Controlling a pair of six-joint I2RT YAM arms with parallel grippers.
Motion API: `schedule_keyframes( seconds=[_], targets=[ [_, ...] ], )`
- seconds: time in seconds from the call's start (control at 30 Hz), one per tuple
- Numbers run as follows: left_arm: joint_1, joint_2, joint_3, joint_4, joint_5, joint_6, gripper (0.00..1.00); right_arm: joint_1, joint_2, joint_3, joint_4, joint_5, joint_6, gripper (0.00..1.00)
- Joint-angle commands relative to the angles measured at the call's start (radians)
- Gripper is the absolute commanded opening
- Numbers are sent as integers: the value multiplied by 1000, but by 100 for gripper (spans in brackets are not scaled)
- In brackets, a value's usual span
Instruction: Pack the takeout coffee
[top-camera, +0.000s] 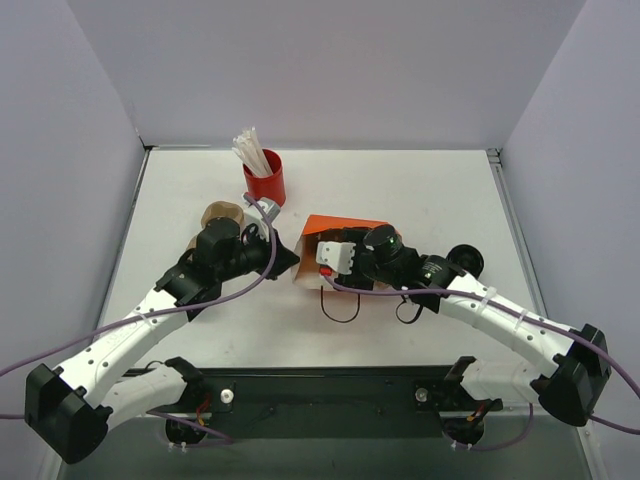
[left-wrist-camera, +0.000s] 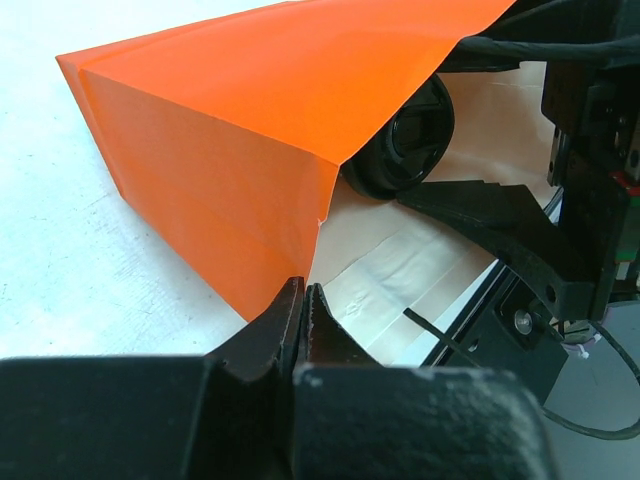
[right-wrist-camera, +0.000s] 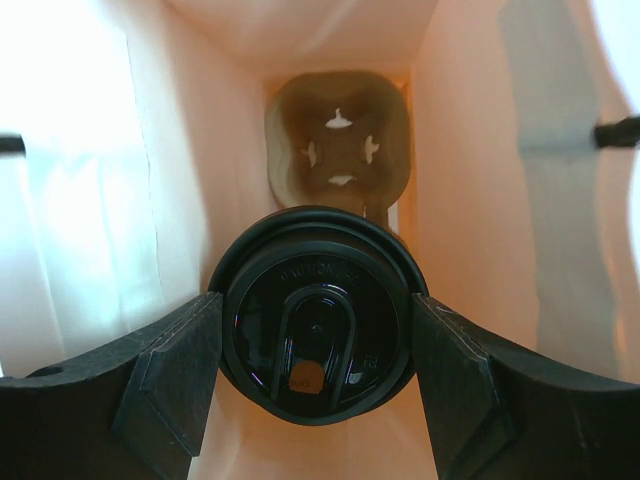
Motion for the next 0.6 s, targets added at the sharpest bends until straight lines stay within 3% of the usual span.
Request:
schedule_keyframes(
  seconds=[0.0,0.57],
  targets=[
    [-3,14,58,27,25,-7,0,-25,-3,53,-35,-76,-58,41],
    [-1,47,81,-22,78,-41,0,-71,134,1,106,-49,-165,40]
  ],
)
